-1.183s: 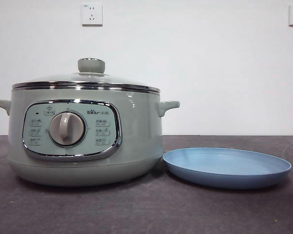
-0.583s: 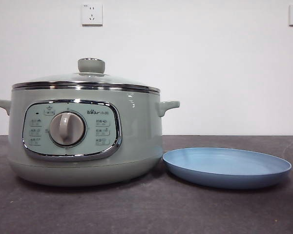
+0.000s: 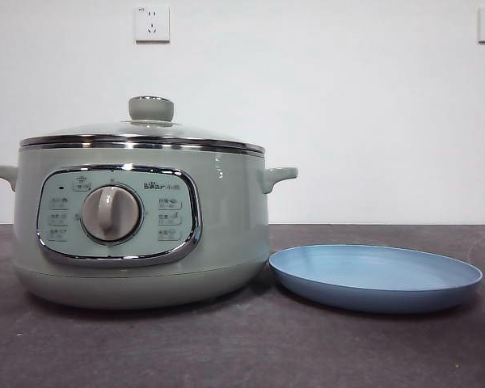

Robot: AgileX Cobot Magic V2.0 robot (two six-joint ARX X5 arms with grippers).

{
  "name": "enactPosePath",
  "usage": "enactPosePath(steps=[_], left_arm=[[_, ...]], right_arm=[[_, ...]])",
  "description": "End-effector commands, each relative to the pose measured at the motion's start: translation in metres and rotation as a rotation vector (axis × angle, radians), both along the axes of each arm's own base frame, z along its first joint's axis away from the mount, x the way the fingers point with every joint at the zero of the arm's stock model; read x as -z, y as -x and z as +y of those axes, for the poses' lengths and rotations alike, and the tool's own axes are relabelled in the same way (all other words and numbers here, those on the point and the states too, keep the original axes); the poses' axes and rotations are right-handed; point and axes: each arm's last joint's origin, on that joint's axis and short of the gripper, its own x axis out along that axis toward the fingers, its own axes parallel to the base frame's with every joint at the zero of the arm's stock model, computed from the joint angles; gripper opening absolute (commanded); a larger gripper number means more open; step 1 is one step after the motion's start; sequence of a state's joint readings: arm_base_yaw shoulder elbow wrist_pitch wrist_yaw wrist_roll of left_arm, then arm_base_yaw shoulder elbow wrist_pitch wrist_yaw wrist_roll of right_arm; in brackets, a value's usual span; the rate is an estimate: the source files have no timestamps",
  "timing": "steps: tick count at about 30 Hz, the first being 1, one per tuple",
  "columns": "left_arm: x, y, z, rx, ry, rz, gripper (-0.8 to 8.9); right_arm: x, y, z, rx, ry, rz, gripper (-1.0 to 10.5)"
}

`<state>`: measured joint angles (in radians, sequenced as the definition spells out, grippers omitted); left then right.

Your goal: Take the pumpkin out from the steamer,put the pumpkin in the blue plate,close the lid

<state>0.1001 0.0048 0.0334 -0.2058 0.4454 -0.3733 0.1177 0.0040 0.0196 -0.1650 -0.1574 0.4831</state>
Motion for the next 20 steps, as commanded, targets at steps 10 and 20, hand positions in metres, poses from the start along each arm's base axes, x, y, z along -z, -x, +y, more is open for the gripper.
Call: enactPosePath(steps=[10, 20], left_arm=[[-0.041, 0.004, 0.003, -0.104, 0.003, -0.016, -0.08], [-0.106, -0.008, 0.003, -0.08, -0.061, -0.034, -0.08]], right_arm=[[-0.043, 0.004, 0.0, 0.0, -0.017, -0.005, -0.1], [-0.111, -0.002, 0.0, -0.009, 0.038, -0.049, -0.1]])
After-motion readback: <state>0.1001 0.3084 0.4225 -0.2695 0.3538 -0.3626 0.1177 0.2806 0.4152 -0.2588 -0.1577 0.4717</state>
